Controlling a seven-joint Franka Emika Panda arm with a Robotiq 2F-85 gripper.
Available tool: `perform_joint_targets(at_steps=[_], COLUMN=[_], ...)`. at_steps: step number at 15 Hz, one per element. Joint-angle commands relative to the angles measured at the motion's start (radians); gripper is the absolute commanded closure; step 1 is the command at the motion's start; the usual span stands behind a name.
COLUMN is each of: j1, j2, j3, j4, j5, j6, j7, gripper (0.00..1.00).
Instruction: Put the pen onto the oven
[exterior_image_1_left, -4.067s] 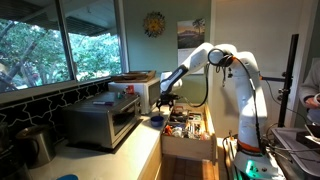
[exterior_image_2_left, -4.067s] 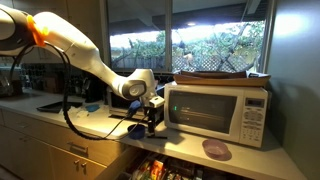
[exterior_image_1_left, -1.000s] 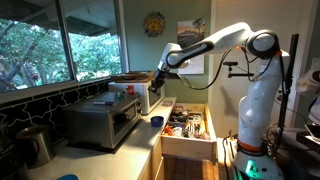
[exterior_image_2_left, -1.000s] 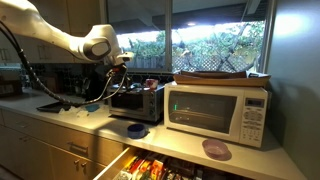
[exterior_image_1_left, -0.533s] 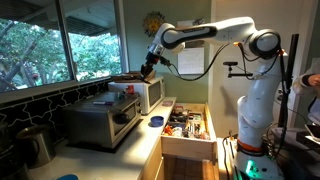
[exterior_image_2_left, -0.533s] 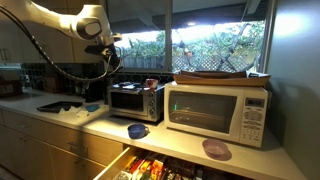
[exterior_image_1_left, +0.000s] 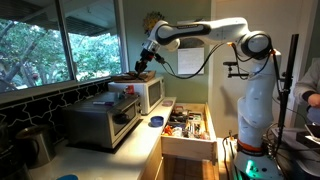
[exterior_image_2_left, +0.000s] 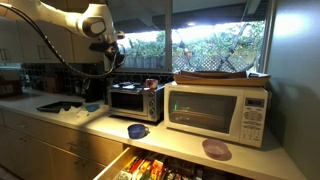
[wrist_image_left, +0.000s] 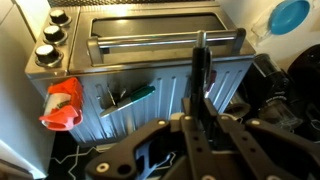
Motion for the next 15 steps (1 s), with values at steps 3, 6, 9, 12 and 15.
perform_joint_targets(at_steps=[3, 6, 9, 12, 15], j1=[0.000, -0.015, -0.025, -0.013, -0.016], j2=[0.249, 0.375, 0.487, 0.468, 0.507], j3=[0.044, 0.056, 0.064, 0.050, 0.052], j4=[0.286, 0.419, 0.543, 0.498, 0.547], j5=[-0.102, -0.114, -0.116, -0.106, -0.106], j6=[-0.143, -0.159, -0.150, -0.108, -0.111], j7=[-0.112, -0.154, -0.146, -0.139, -0.138], gripper=[0.96, 0.96, 0.96, 0.86, 0.96])
